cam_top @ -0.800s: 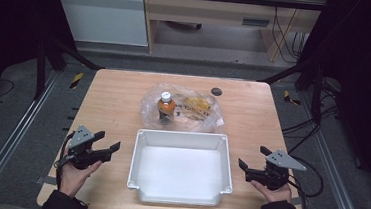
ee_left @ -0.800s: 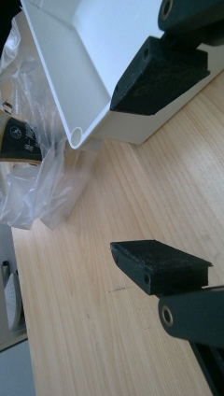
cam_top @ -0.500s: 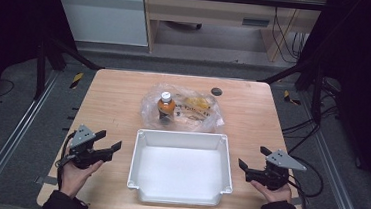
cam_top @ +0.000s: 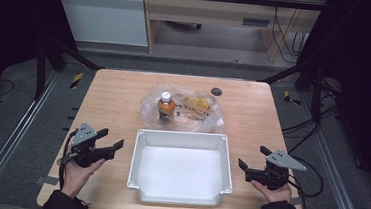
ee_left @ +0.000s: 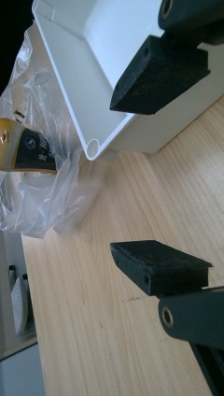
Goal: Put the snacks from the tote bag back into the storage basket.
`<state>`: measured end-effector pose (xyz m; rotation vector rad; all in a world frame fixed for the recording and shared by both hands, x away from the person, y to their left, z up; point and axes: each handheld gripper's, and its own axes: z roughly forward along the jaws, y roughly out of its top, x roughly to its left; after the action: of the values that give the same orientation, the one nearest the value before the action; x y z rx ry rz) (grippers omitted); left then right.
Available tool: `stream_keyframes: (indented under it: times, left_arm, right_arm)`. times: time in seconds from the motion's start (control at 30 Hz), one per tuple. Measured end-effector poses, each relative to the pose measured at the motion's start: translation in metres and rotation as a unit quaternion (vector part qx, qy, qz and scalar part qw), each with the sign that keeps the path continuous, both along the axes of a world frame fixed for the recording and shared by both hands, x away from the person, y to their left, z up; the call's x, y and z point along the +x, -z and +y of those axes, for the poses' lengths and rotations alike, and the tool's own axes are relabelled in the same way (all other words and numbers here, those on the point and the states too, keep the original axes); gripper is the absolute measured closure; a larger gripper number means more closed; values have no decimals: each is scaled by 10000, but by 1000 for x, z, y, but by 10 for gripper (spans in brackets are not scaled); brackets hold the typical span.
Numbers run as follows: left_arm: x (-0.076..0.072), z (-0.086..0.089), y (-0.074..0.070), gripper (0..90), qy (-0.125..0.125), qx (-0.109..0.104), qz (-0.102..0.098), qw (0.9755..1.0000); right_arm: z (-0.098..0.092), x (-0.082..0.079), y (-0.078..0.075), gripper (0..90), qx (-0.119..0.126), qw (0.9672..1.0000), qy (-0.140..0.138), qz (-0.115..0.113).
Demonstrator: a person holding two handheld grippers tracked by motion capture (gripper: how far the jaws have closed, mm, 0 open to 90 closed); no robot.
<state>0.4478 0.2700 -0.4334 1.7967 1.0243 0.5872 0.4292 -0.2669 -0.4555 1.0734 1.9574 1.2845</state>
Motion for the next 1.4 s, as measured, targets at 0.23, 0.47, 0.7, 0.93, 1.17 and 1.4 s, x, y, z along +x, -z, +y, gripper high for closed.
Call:
stream_keyframes:
  times: [0.23,0.47,0.7,0.93,1.17,1.4]
  left_arm:
    - [1,-5,-5,256,73,31,-69,9999]
    - [2,-11,-12,256,134,22,-129,9998]
    - [3,-15,-18,257,178,37,-212,9996]
    - [6,-17,-26,258,175,2,-286,9994]
    - [12,-21,-31,257,170,-6,-287,9994]
    - [18,-27,-35,258,194,-57,-302,9993]
  right_arm:
    - [1,0,0,83,-31,10000,0,29]
    - [1,0,0,81,-23,10000,2,27]
    - [1,0,0,80,-26,10000,9,25]
    - [1,0,0,80,-30,10000,17,20]
    - [0,0,-1,79,-28,10000,30,-6]
    - [0,0,-1,78,-27,10000,29,-10]
